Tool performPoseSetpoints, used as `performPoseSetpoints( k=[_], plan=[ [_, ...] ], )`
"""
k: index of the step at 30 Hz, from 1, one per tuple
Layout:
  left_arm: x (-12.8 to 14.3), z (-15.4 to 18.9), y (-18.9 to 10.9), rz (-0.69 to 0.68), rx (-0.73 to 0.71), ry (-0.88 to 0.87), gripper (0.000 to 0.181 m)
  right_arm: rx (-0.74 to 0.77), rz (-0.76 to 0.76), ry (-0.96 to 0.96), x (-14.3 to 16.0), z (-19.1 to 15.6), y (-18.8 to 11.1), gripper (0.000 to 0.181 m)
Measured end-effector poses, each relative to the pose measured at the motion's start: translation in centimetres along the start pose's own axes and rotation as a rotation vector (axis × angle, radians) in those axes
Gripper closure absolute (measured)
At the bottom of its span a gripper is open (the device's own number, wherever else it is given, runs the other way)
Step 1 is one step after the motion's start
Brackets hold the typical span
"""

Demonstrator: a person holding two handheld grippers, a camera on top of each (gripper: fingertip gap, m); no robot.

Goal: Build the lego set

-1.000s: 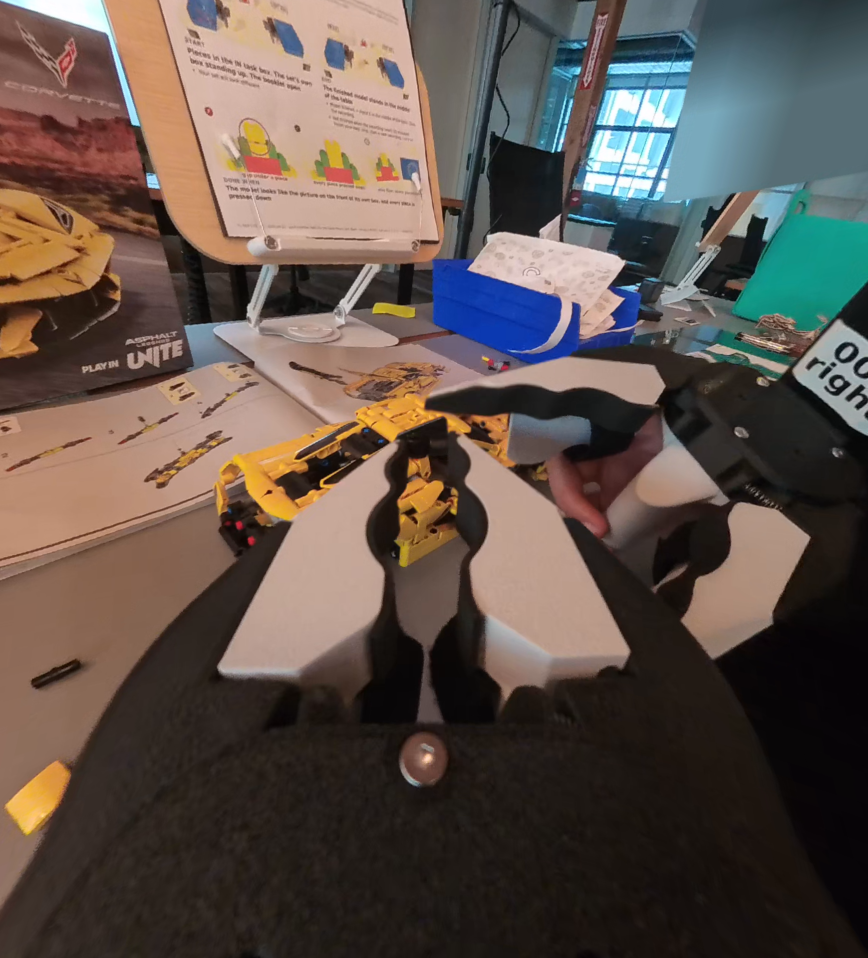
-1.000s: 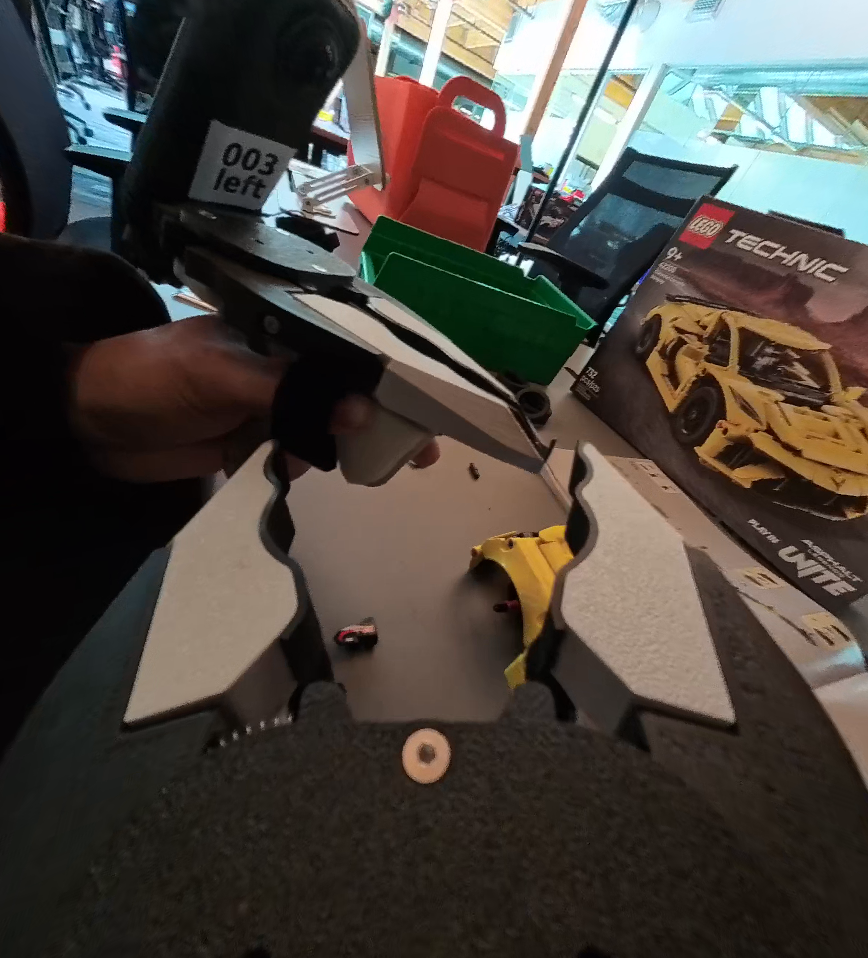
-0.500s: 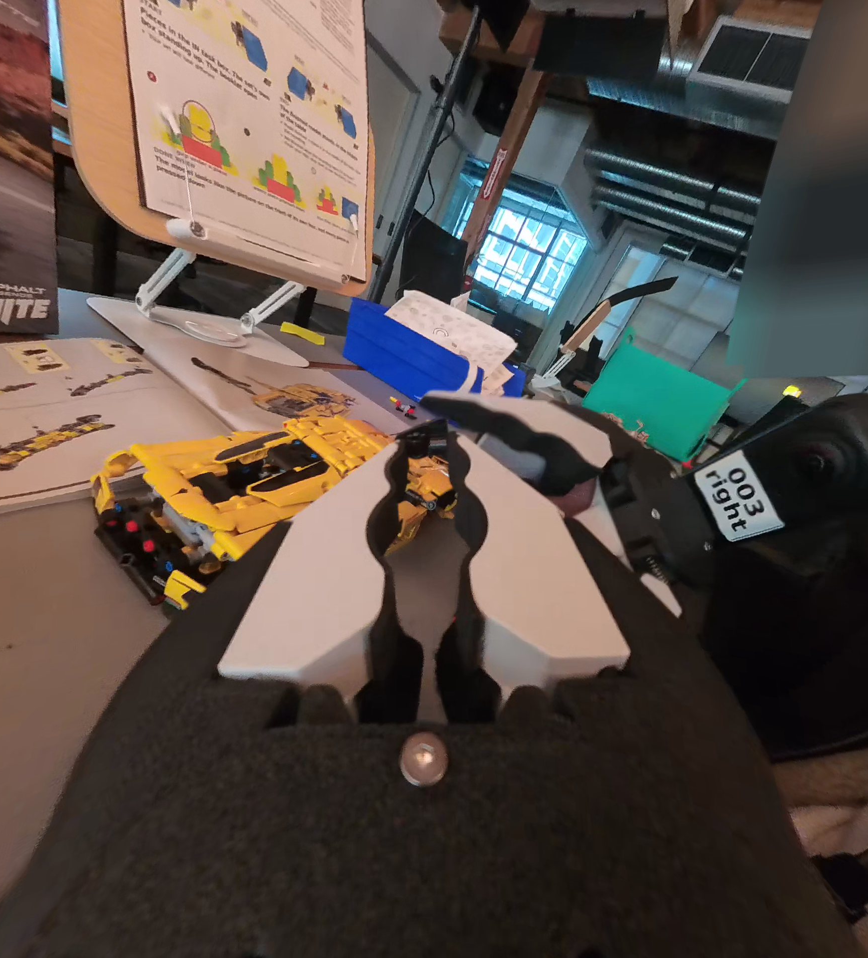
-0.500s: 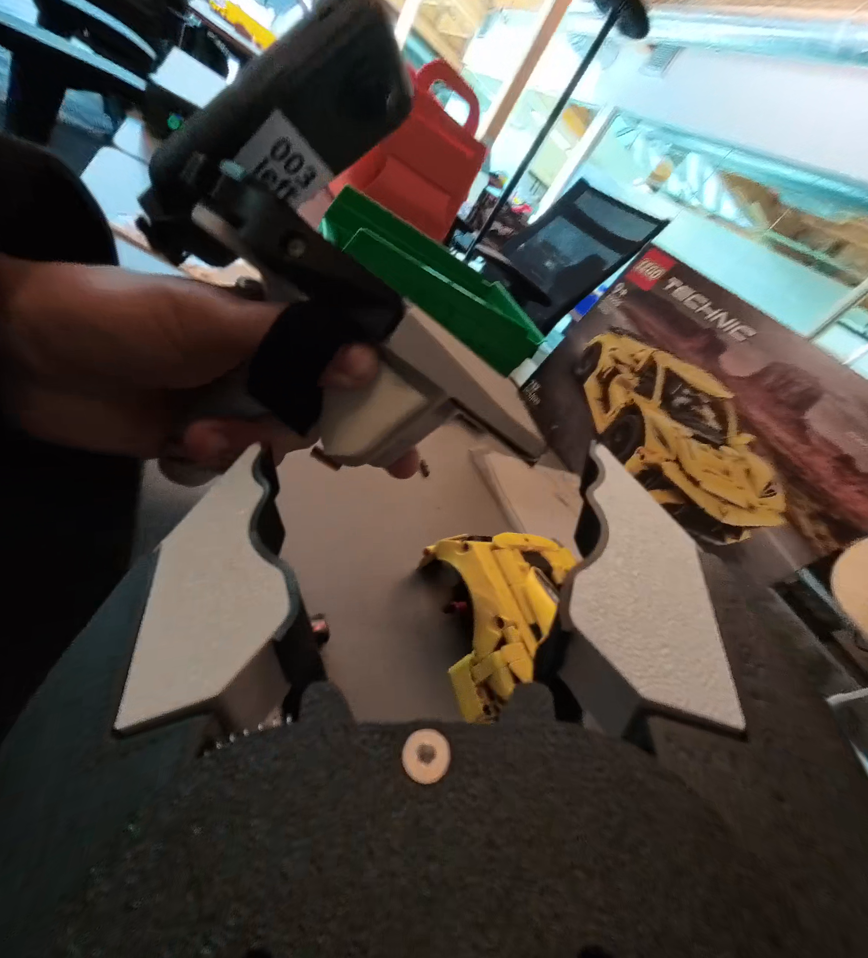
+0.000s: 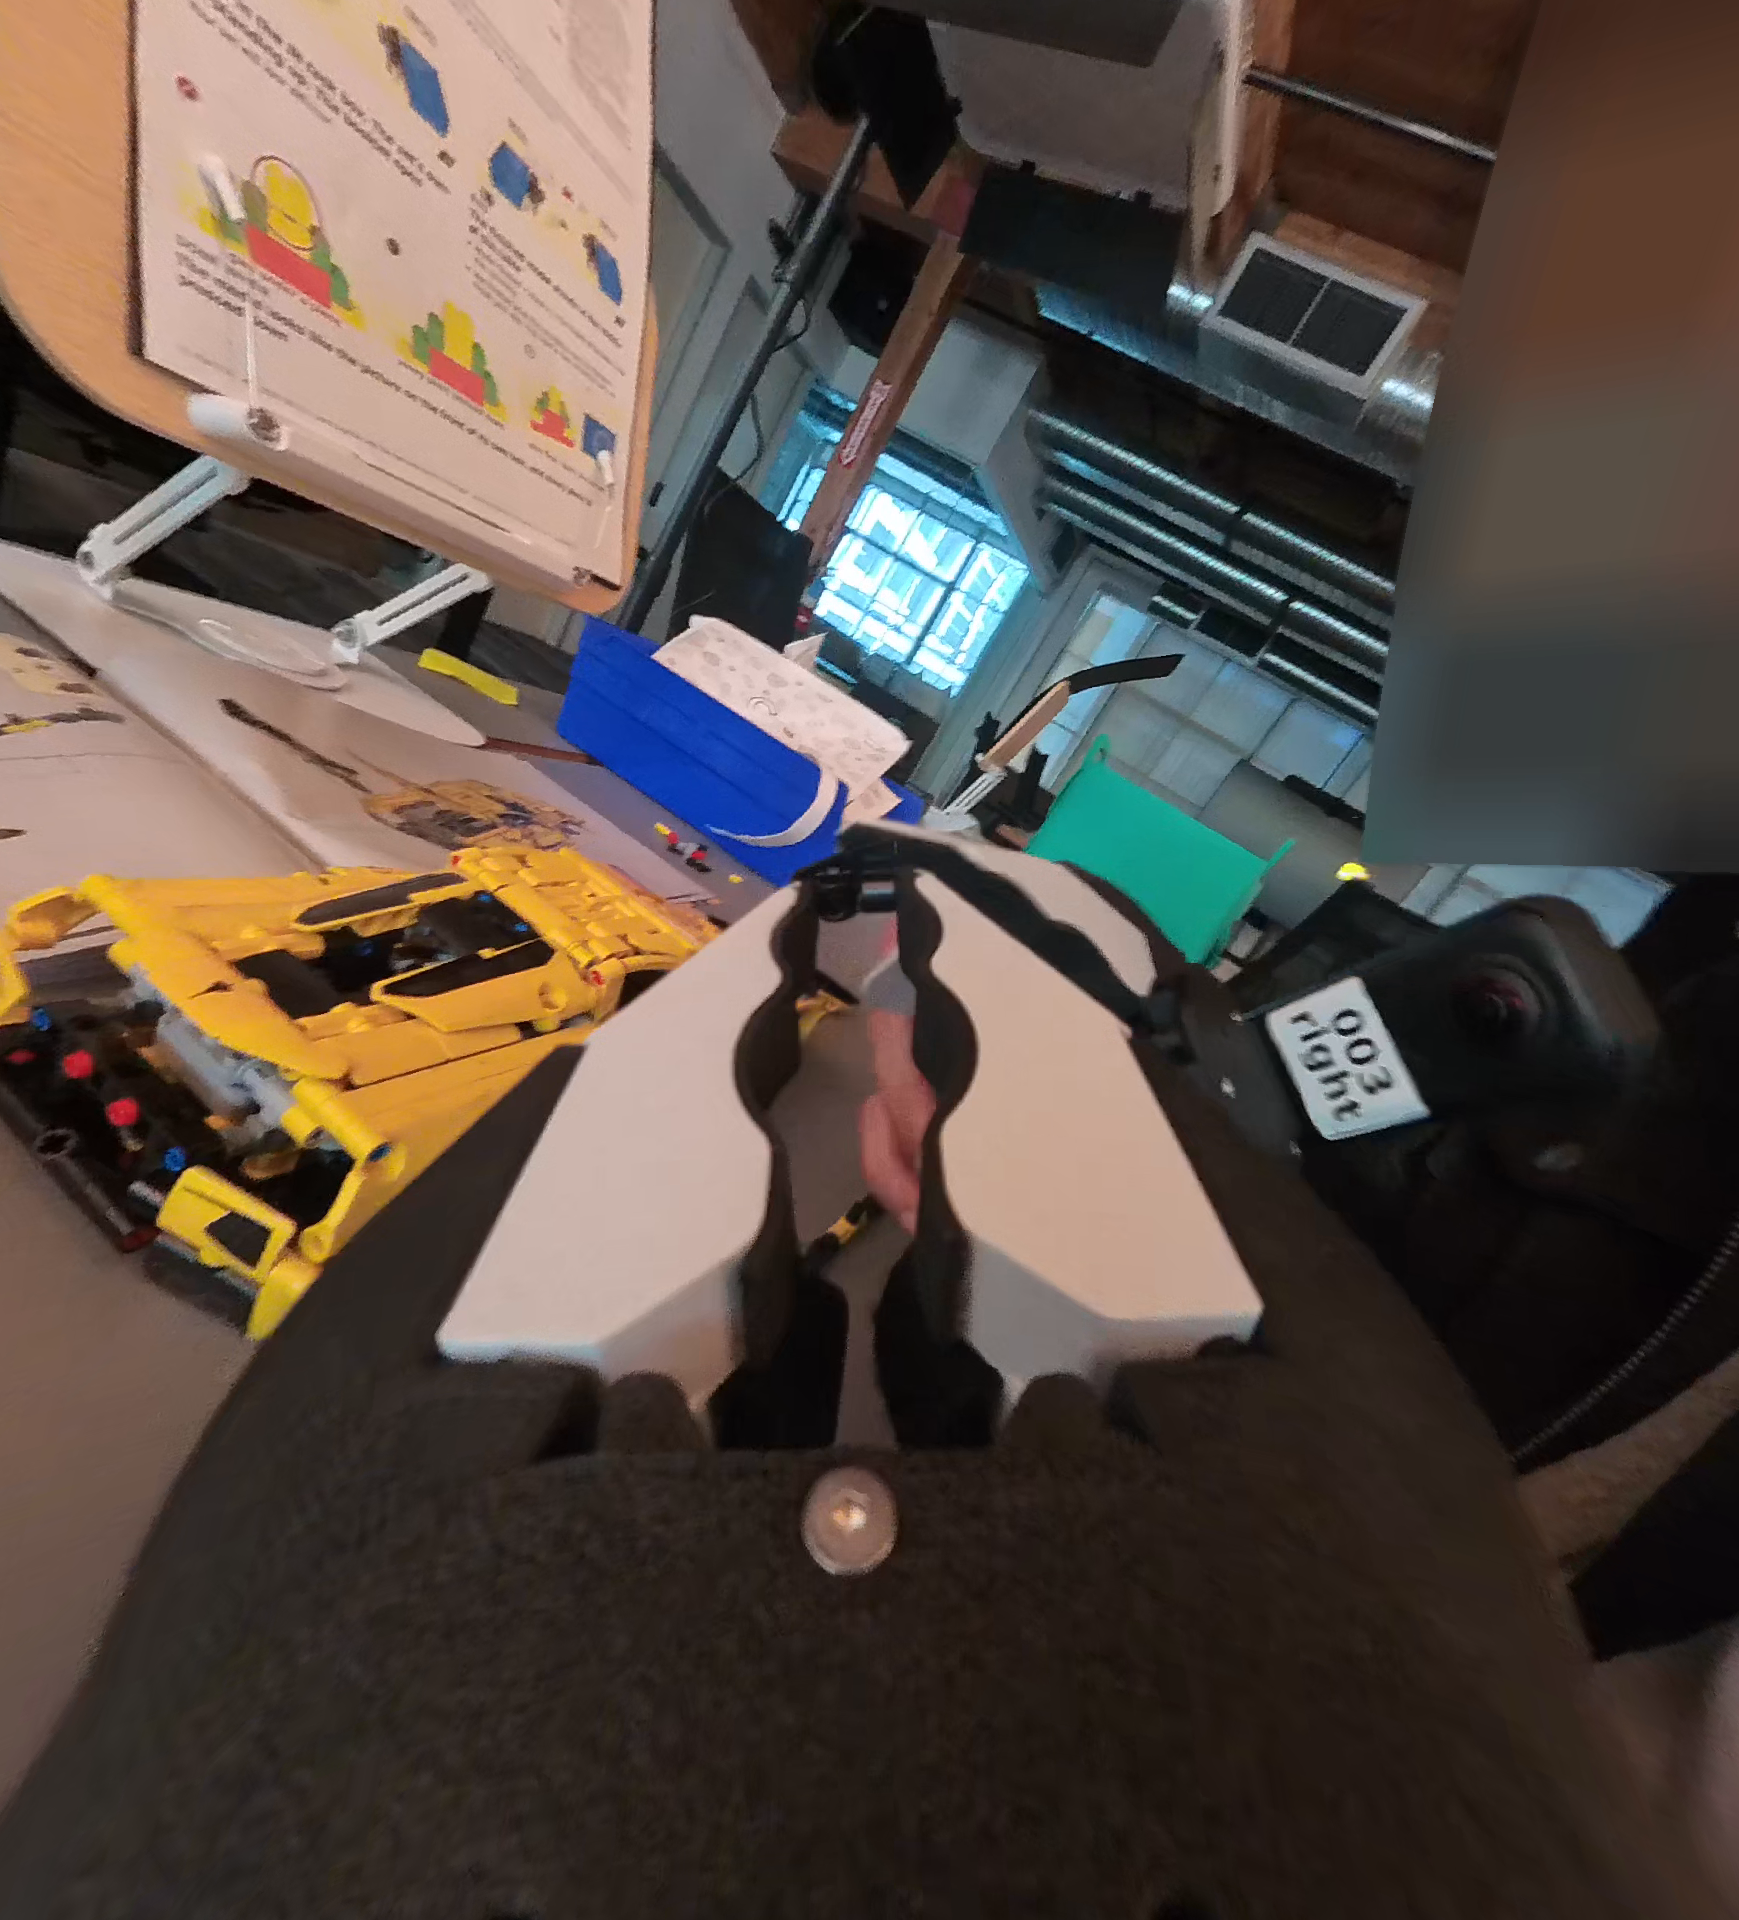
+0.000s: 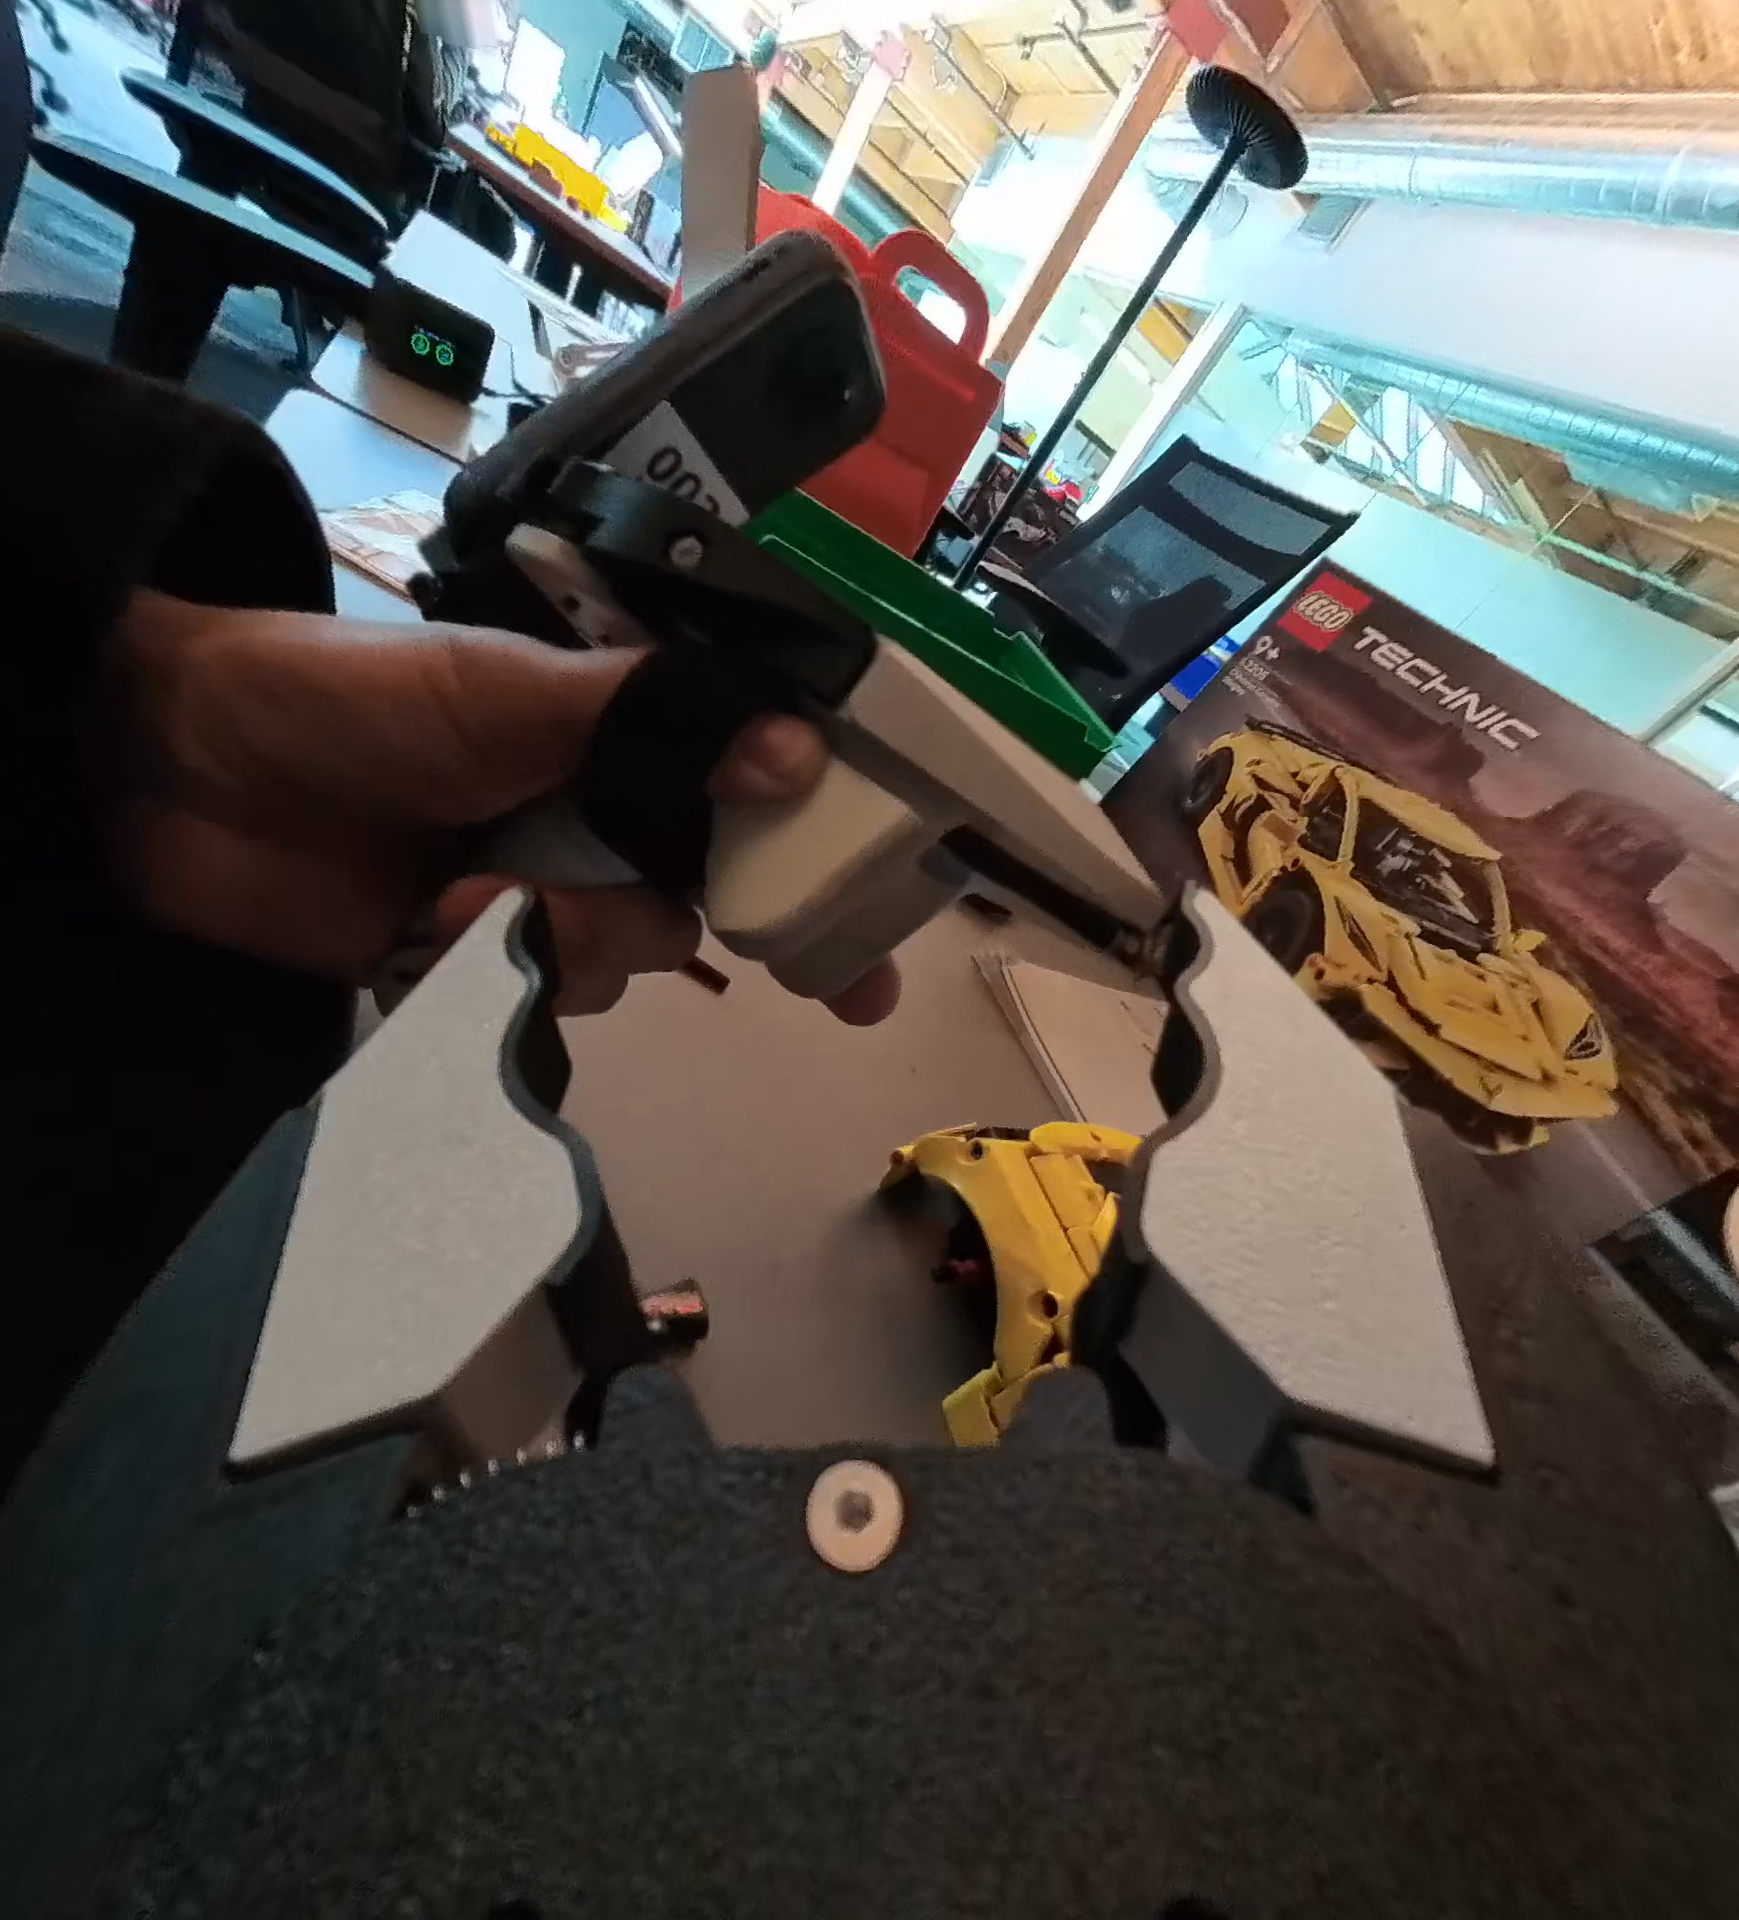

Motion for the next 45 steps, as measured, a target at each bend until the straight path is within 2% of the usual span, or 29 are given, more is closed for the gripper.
performPoseSetpoints(
  k=[5, 9, 12, 17, 23, 28, 31, 36, 45],
  plan=[
    [-0.2, 0.2, -0.1, 0.025, 0.086, -0.059, 0.166, -0.007, -0.001, 0.019, 0.1, 0.0, 0.1, 0.064],
    [-0.6, 0.8, -0.4, 0.069, 0.167, -0.081, 0.166, -0.056, -0.068, 0.011, 1.0, -0.7, 0.5, 0.067],
    [-0.8, 0.7, -0.6, 0.092, 0.186, -0.101, 0.166, -0.021, -0.065, -0.006, 0.8, -0.3, 0.4, 0.069],
    [-0.9, 0.2, -0.8, 0.110, 0.169, -0.133, 0.166, 0.048, 0.001, -0.067, -0.4, 0.2, 0.0, 0.066],
    [-0.8, 0.0, -0.8, 0.103, 0.165, -0.140, 0.166, 0.010, 0.003, -0.077, -0.4, -0.4, 0.1, 0.064],
    [-0.9, 0.0, -0.9, 0.112, 0.166, -0.145, 0.166, -0.002, -0.038, -0.061, 0.2, -0.4, 0.3, 0.069],
    [-0.9, -0.1, -0.9, 0.108, 0.164, -0.153, 0.166, 0.033, 0.005, -0.074, -0.5, -0.1, 0.0, 0.069],
    [-0.8, 0.0, -0.8, 0.093, 0.152, -0.132, 0.166, 0.006, 0.034, -0.060, -0.8, -0.5, 0.0, 0.063],
    [-1.0, -0.3, -1.1, 0.119, 0.158, -0.153, 0.167, 0.003, 0.031, -0.031, -0.7, -0.3, -0.2, 0.072]
  ],
)
Point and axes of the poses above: each gripper's, where its closed fingertips meet, y out along the fingers, x out of its underside, z = x × y across the jaws, the point moved 8 cm from there along -y, back along the fingers, and after that the axes turned 8 degrees about -y, right-handed, at the moved point
